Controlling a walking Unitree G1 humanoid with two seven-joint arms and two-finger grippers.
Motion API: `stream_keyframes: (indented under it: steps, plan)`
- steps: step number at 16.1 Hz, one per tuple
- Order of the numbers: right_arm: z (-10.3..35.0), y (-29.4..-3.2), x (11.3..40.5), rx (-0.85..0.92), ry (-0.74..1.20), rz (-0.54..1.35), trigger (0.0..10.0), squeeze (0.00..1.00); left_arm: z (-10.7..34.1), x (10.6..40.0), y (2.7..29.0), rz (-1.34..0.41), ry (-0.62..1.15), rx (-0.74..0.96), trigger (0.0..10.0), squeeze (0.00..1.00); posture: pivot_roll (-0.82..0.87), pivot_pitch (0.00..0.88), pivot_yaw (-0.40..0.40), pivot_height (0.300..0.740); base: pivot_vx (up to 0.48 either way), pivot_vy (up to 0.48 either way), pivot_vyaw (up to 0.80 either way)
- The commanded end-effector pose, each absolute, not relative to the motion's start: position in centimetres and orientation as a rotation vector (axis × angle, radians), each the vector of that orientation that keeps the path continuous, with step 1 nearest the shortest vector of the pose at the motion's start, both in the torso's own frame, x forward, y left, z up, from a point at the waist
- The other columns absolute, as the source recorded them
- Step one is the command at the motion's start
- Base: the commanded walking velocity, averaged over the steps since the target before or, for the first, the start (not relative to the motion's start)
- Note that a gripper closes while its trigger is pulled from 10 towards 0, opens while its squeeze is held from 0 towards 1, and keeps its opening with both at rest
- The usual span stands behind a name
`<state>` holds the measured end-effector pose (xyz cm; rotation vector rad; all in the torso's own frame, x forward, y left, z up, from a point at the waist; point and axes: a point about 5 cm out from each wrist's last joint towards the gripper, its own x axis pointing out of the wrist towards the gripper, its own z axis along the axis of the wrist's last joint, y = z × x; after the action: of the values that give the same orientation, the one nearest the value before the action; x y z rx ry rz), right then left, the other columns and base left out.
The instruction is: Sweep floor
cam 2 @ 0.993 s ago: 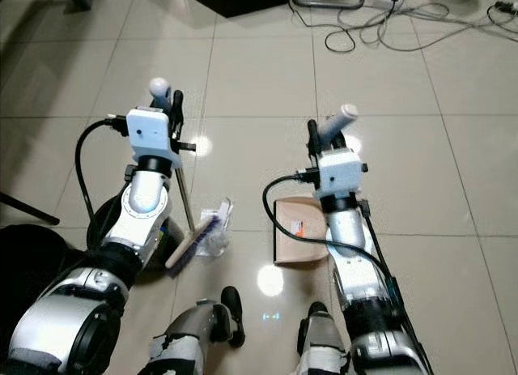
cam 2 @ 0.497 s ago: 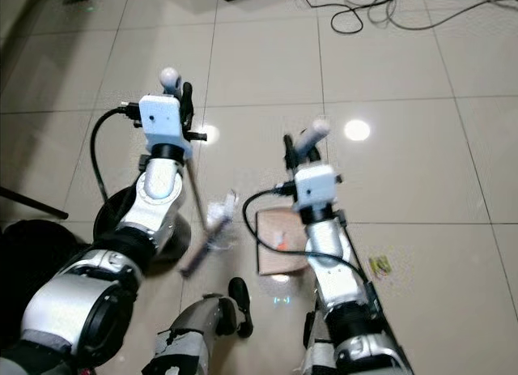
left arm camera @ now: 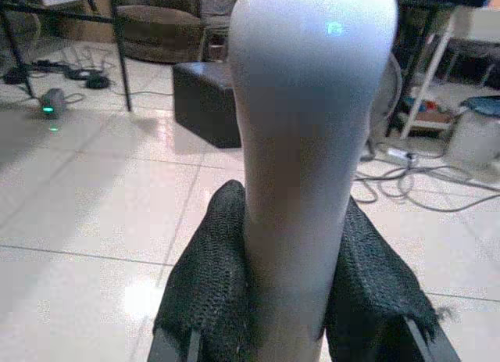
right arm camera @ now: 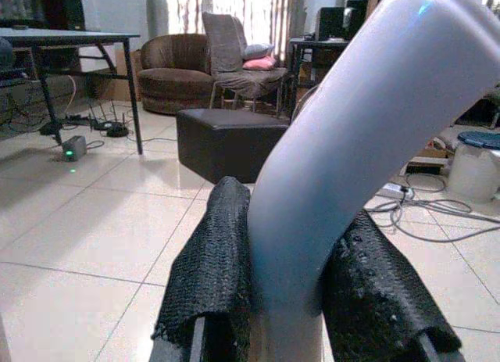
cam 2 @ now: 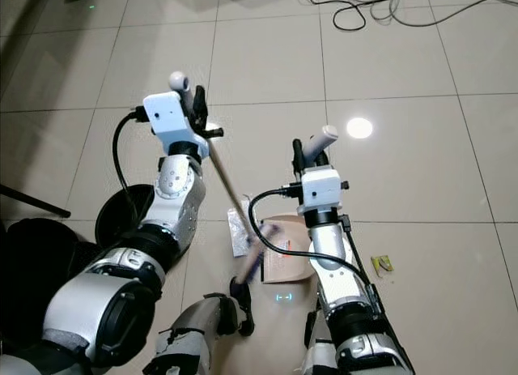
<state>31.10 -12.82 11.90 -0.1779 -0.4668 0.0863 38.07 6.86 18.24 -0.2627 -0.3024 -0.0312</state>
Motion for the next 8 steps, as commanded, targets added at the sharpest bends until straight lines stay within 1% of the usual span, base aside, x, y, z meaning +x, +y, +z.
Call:
stream_keyframes:
  steps: [1,2,3,4,5,6,8]
  plan:
    - [11.0,-12.7,30.9,-0.166,-0.426,0.077,10.0,0.00,18.1,37.7,5.6,-0.062,-0.271,-0.386,10.0,0.00,0.07,0.369,0.189,0.740,0.000,0.000,0.00]
    - [11.0,-12.7,31.0,-0.164,-0.423,0.069,10.0,0.00,18.2,37.7,5.3,-0.084,-0.268,-0.409,10.0,0.00,0.08,0.369,0.192,0.740,0.000,0.000,0.00]
    - [11.0,-13.0,31.1,-0.165,-0.424,0.054,10.0,0.00,18.7,37.5,4.6,-0.171,-0.269,-0.446,10.0,0.00,0.08,0.368,0.194,0.740,0.000,0.000,0.00]
    - [11.0,-13.2,31.2,-0.165,-0.425,0.045,10.0,0.00,19.1,37.3,4.4,-0.225,-0.286,-0.447,10.0,0.00,0.09,0.367,0.198,0.740,0.000,0.000,0.00]
    - [11.0,-13.3,31.2,-0.165,-0.424,0.041,10.0,0.00,19.6,37.2,4.6,-0.243,-0.309,-0.441,10.0,0.00,0.09,0.364,0.196,0.740,0.000,0.000,0.00]
    - [10.8,-13.5,31.1,-0.166,-0.418,0.035,10.0,0.00,21.2,37.1,5.1,-0.279,-0.390,-0.417,10.0,0.00,0.09,0.362,0.198,0.740,0.000,0.000,0.00]
    - [10.5,-13.5,30.9,-0.170,-0.410,0.038,10.0,0.00,24.9,37.5,7.2,-0.269,-0.533,-0.409,10.0,0.00,0.10,0.363,0.196,0.740,0.000,0.000,0.00]
